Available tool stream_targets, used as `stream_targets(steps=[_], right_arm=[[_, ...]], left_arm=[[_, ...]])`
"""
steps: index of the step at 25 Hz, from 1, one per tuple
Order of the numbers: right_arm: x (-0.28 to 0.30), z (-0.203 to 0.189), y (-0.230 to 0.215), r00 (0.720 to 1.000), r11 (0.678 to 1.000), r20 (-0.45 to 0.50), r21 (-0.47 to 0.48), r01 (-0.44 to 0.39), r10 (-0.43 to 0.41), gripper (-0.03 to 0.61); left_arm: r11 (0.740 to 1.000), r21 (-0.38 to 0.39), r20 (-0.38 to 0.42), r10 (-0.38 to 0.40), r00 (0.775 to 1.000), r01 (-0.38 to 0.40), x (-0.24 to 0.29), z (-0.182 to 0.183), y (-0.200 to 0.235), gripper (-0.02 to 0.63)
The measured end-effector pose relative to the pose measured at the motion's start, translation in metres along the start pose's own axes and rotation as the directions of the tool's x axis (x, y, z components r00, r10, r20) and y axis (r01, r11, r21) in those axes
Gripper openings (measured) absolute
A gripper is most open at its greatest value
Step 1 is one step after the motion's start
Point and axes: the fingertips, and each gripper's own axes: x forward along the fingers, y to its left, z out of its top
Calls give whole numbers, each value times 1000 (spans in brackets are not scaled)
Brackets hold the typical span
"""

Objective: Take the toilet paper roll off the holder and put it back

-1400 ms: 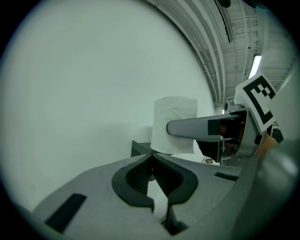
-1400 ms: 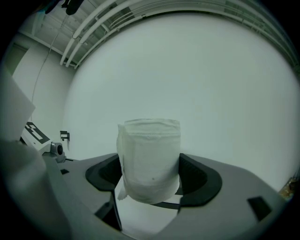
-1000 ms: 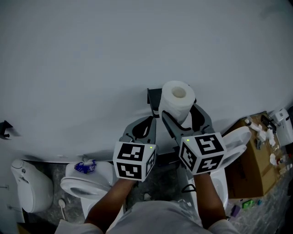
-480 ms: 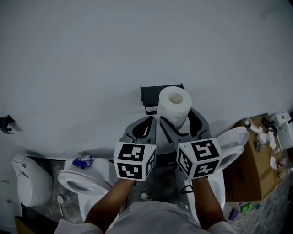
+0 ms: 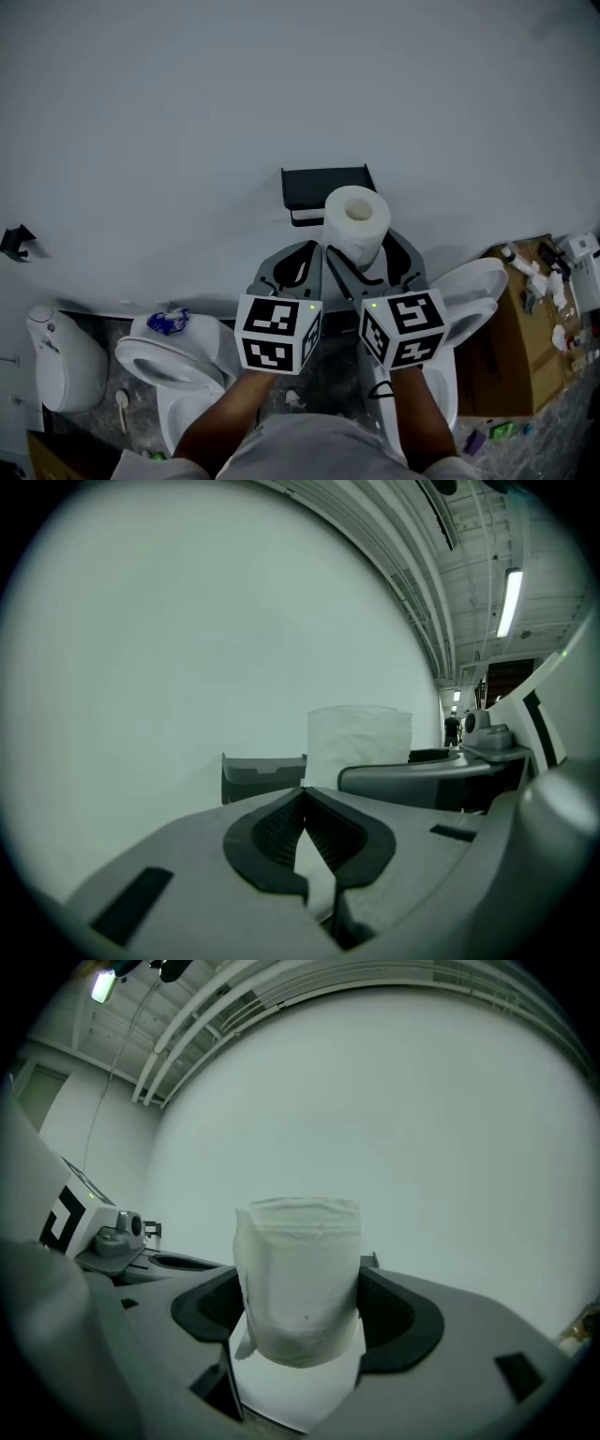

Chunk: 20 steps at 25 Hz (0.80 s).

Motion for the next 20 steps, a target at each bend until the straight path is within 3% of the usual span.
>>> stream_targets(steps=[20], right_arm=[[-15,-9,-13,1000,1000,-15,-1,14,-14,364]], left_arm=[[1000,16,0,-4,1000,4,-2,-1,-20,5]])
